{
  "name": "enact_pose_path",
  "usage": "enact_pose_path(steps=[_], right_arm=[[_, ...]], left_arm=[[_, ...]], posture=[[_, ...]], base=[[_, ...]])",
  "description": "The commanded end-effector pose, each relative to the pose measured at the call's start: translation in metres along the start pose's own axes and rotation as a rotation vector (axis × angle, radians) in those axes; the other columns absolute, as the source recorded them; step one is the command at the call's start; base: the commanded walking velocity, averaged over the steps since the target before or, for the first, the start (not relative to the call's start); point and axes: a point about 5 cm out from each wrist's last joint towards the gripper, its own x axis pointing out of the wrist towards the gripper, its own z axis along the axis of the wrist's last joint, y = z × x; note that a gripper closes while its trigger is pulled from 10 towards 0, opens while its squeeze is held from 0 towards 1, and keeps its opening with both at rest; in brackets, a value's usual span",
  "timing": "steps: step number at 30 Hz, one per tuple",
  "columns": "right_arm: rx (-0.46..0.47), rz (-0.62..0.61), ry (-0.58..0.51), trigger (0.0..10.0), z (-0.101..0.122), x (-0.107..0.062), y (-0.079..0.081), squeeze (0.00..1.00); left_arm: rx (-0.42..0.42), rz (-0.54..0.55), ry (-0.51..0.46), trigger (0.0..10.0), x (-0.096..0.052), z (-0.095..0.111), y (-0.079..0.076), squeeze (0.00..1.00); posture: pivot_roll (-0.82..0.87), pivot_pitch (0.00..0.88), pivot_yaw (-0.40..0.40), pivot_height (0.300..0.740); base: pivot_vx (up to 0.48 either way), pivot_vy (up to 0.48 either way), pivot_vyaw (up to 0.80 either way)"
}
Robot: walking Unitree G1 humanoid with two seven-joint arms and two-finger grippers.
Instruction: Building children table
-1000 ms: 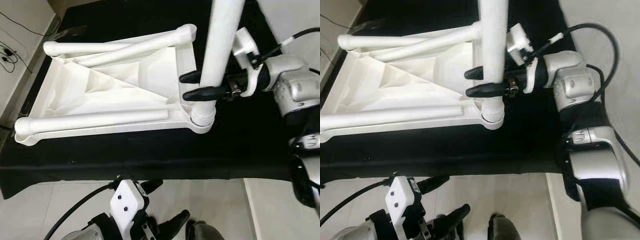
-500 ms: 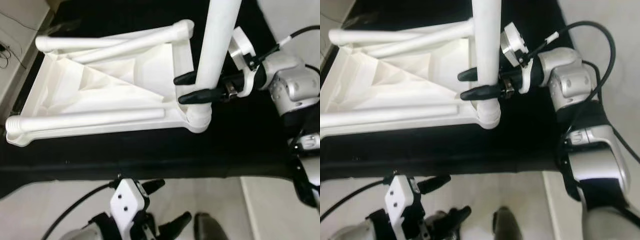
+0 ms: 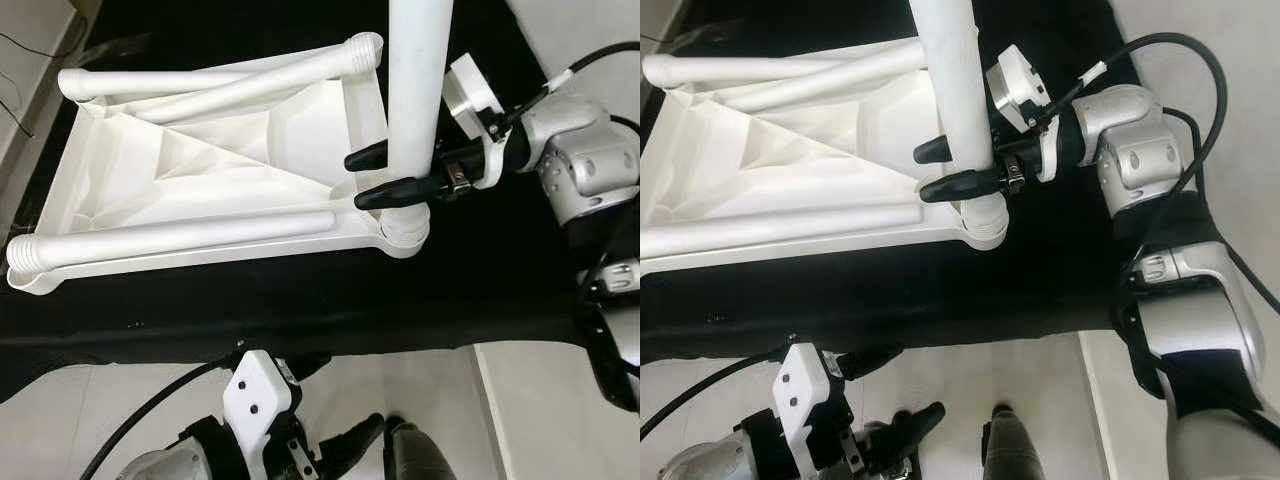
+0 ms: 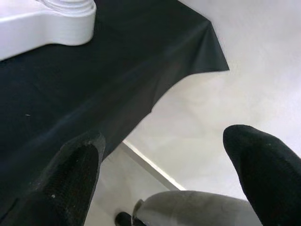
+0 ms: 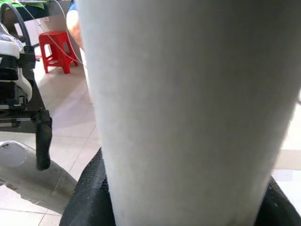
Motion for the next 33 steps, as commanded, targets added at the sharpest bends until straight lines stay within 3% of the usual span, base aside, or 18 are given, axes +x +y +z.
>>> enact_pose_path(steps=[1,17,22,33], right_arm=[[0.060,0.032,0.016,10.0,-0.015,0.011,0.001,0.00],[0.133,-0.130,-0.056,10.0,-0.031,0.008,0.001,0.00],[0.168,-0.242,-0.078,10.0,-0.045,0.003,0.015,0.00],[0.195,-0.302,-0.067,10.0,-0.054,0.008,0.034,0.00]], left_arm=[[-0.023,0.023,0.033,10.0,-0.001,-0.006,0.002,0.00],[-0.027,0.036,0.028,10.0,0.002,-0.006,0.005,0.00],[-0.029,0.038,0.028,10.0,0.002,-0.006,0.006,0.00],[-0.027,0.037,0.030,10.0,0.003,-0.007,0.008,0.00]], posture=[[-0.01,0.358,0.091,0.740],[-0.01,0.355,0.086,0.740],[-0.02,0.352,0.089,0.740],[-0.02,0.350,0.095,0.740]], base=[[0.000,0.000,0.00],[0.000,0.000,0.00],[0.000,0.000,0.00],[0.000,0.000,0.00]])
